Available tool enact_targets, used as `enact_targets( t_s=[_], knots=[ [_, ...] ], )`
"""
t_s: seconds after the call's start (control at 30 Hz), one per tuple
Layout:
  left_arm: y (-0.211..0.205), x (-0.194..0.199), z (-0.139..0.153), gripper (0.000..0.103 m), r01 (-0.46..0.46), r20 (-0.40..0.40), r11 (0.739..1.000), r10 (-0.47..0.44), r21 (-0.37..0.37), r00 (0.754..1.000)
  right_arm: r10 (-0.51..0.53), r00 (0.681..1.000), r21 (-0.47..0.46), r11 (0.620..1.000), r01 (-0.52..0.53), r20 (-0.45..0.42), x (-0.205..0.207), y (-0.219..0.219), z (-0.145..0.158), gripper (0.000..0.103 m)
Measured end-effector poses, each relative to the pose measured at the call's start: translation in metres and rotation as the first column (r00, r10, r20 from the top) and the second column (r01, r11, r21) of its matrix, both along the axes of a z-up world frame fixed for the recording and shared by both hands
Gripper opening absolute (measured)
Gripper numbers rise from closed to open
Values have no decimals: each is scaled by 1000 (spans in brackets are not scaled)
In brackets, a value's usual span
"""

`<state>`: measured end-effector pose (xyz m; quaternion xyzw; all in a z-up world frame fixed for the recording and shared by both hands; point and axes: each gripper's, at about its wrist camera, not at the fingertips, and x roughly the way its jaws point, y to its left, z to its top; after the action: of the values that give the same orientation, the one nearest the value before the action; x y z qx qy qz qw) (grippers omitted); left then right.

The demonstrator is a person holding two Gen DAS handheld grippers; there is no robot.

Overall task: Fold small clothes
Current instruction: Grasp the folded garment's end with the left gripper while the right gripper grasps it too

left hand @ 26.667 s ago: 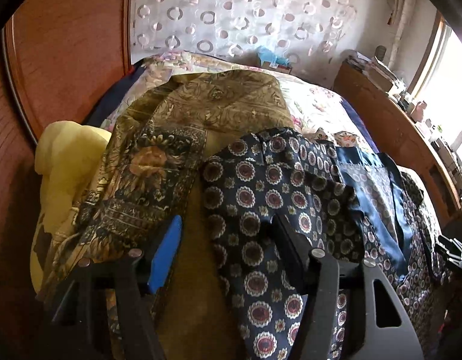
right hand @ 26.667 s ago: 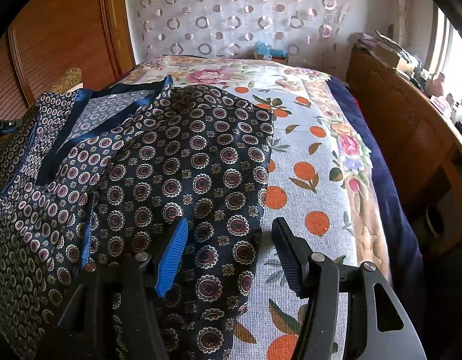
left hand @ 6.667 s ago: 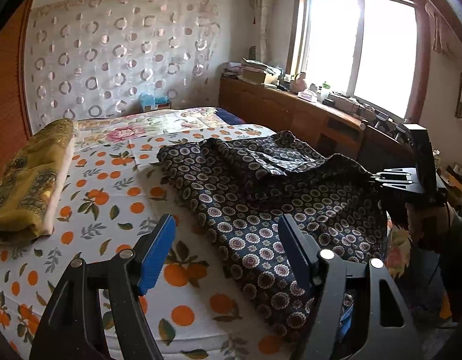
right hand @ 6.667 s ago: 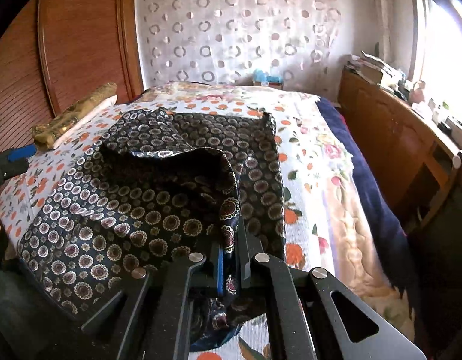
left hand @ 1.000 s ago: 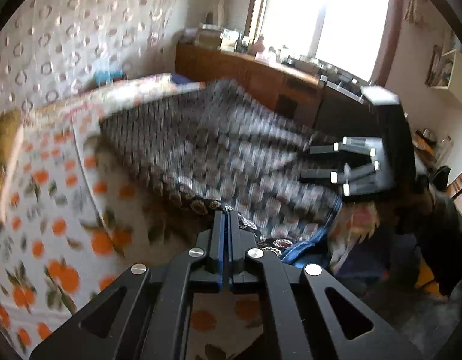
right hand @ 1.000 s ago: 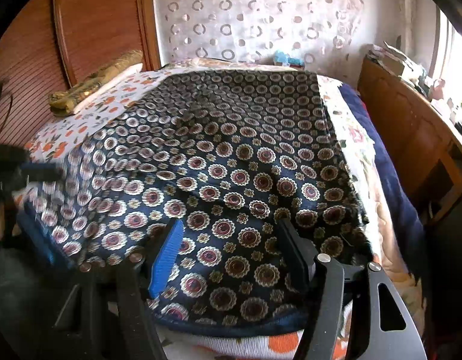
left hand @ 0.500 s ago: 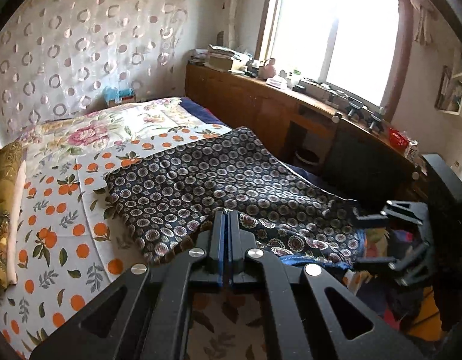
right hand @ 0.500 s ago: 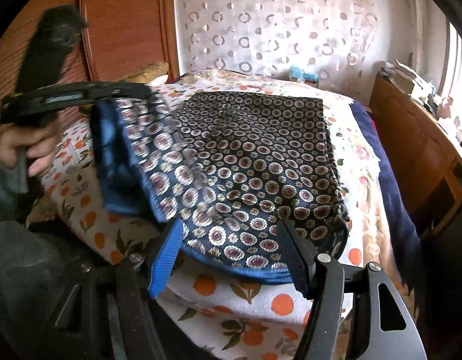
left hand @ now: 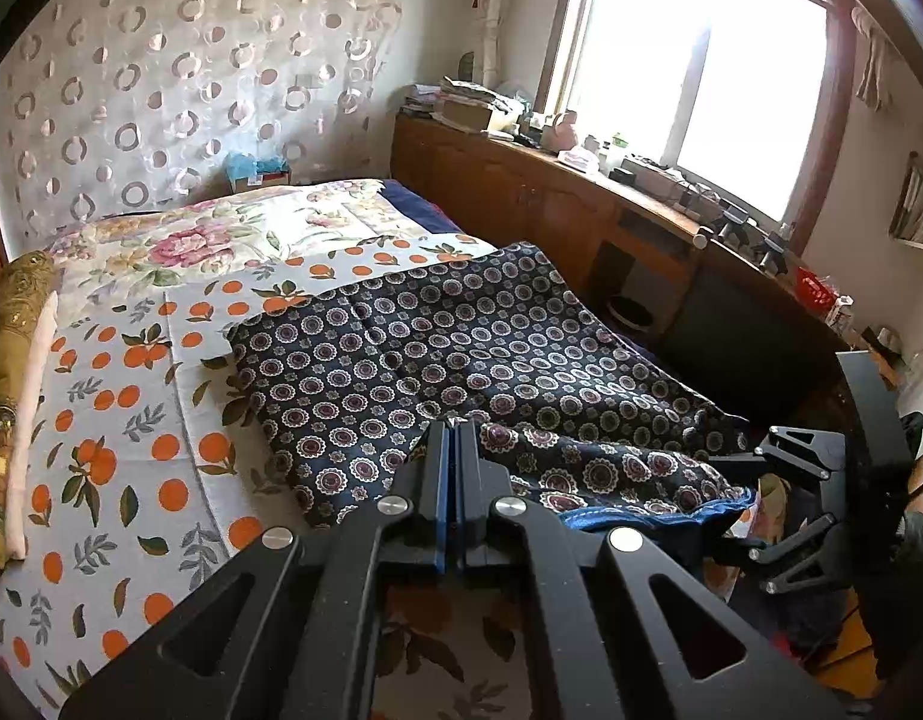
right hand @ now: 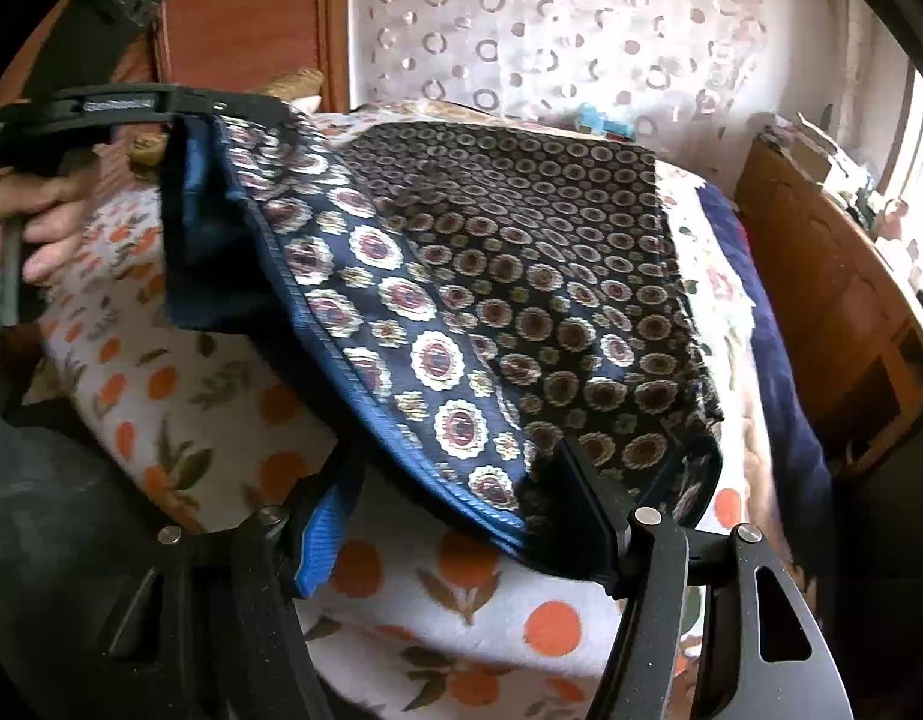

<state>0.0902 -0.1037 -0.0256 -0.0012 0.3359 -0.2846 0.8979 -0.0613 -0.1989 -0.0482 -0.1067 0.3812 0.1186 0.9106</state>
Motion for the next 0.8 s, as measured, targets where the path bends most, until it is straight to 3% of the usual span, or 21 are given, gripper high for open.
enact_targets(
  t_s=[0.1,0.37,0.8],
  knots=[
    [1,0,0,2,-2,1,1000,2,1,1000,-4,1000,-8,1000,4,4,3,0,-2,65],
    [3,-4,2,2,-19,20,1000,19,16,1000,-15,999,8,1000,15,41,3,-5,2,12],
    [19,9,12,2,-52,55,997,49,50,997,-28,976,72,997,13,215,34,-15,52,5]
  ],
)
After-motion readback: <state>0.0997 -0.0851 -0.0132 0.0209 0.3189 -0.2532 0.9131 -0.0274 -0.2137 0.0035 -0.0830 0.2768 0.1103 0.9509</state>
